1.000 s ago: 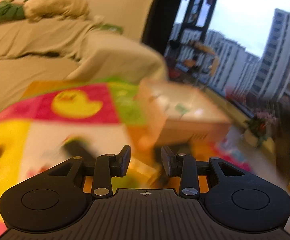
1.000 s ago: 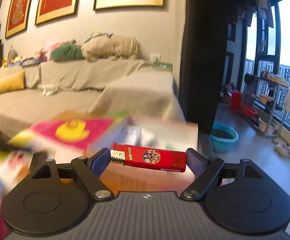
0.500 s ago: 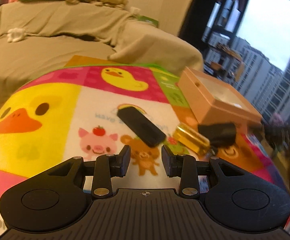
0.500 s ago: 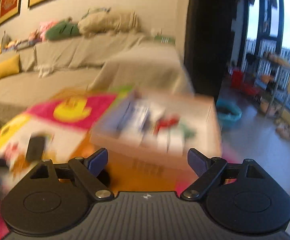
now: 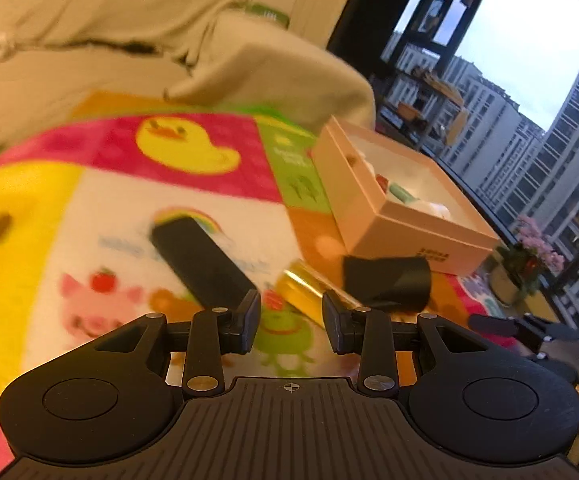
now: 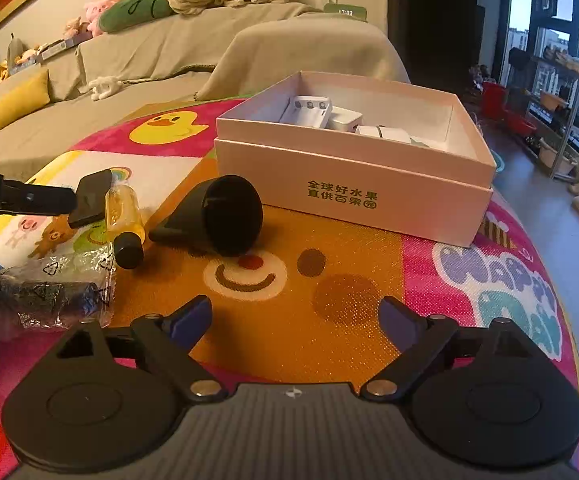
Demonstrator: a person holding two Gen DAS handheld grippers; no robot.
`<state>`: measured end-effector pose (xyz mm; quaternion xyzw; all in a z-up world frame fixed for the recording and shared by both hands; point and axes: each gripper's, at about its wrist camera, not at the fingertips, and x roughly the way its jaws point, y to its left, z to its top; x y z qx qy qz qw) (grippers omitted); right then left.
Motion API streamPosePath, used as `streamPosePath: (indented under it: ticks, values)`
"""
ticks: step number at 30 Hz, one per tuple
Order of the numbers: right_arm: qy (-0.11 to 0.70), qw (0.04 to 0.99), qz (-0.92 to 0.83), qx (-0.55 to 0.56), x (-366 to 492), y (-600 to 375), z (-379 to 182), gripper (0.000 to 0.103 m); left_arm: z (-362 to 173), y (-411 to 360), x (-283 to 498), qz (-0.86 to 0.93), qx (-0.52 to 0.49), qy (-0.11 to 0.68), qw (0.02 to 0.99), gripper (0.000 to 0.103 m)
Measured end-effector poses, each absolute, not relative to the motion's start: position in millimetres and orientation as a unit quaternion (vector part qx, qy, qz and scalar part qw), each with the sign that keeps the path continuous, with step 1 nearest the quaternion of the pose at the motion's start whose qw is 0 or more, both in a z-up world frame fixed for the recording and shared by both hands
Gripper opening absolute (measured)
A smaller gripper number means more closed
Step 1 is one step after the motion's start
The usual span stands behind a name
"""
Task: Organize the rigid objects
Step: 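Lower the red lighter into the pink box and open the right tool, then grasp the yellow oil bottle with the left tool while the right tool grasps the black phone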
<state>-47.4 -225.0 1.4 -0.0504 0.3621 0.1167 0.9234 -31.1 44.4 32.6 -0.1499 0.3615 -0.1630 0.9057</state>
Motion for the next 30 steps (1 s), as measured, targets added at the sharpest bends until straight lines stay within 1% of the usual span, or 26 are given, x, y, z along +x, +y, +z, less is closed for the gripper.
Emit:
streamPosePath:
  ticks: [4, 6, 12, 16, 19, 24, 30]
  values:
    - [0.362, 0.923, 0.118, -0.047, -46.2, -226.5, 2.0, 0.091, 31.3, 29.8, -10.8, -0.169, -0.185, 0.389, 0.887, 0.037]
    - [0.362, 0.923, 0.118, -0.048, -46.1, -226.2, 1.8, 0.091, 29.5, 21.3, 1.5, -0.161, -0.186, 0.400, 0.883, 0.038]
    - [0.362, 0.924, 0.118, -0.046, -45.6, -226.4, 1.5, 0.092, 26.1, -14.2, 19.8, -0.138, -0.099, 0.416, 0.893, 0.043]
    - [0.362, 0.923, 0.119, -0.044, -45.2, -226.7, 1.7, 0.092, 25.3, -29.8, 12.6, -0.143, -0.050, 0.404, 0.902, 0.043]
    - [0.363, 0.923, 0.120, -0.043, -44.9, -227.2, 1.5, 0.093, 24.4, -27.9, 12.0, -0.149, -0.055, 0.405, 0.900, 0.041]
    - [0.363, 0.923, 0.120, -0.043, -44.8, -227.2, 1.5, 0.093, 22.8, -23.5, 8.8, -0.163, -0.060, 0.406, 0.897, 0.032]
    - [0.363, 0.923, 0.119, -0.045, -45.5, -227.5, 1.8, 0.093, 21.5, 5.7, -12.3, -0.183, -0.080, 0.405, 0.892, 0.032]
